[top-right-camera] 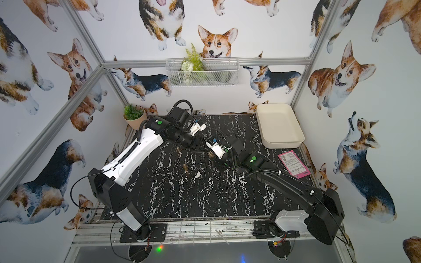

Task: Open the lipstick cap
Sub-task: Place the lipstick at the center of the board.

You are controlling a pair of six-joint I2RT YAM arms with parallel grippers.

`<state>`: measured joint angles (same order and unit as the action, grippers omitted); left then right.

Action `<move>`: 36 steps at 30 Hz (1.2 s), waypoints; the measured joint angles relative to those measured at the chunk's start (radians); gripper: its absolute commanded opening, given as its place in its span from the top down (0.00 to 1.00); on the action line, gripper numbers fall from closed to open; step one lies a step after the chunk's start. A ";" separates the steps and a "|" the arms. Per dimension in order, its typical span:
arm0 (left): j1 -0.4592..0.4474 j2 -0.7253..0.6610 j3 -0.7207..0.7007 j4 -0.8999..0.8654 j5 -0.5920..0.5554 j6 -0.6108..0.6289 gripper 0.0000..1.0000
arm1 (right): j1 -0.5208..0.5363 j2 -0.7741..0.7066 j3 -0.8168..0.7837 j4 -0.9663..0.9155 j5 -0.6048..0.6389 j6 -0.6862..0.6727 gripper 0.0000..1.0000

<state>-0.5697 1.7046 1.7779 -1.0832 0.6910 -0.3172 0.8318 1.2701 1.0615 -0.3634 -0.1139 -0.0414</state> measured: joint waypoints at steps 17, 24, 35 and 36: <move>-0.004 0.046 0.029 -0.027 -0.018 0.012 0.60 | 0.005 0.018 0.007 0.000 -0.003 0.000 1.00; -0.005 0.060 0.040 -0.044 -0.020 0.020 0.62 | 0.007 0.035 0.024 0.000 -0.004 -0.004 1.00; -0.007 0.076 0.053 -0.066 -0.032 0.034 0.71 | 0.011 0.048 0.032 0.000 -0.003 -0.005 1.00; -0.007 0.076 0.056 -0.068 -0.032 0.034 0.72 | 0.011 0.048 0.032 0.000 -0.003 -0.005 1.00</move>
<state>-0.5770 1.7802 1.8336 -1.1507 0.6586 -0.2832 0.8425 1.3178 1.0931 -0.3637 -0.1169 -0.0467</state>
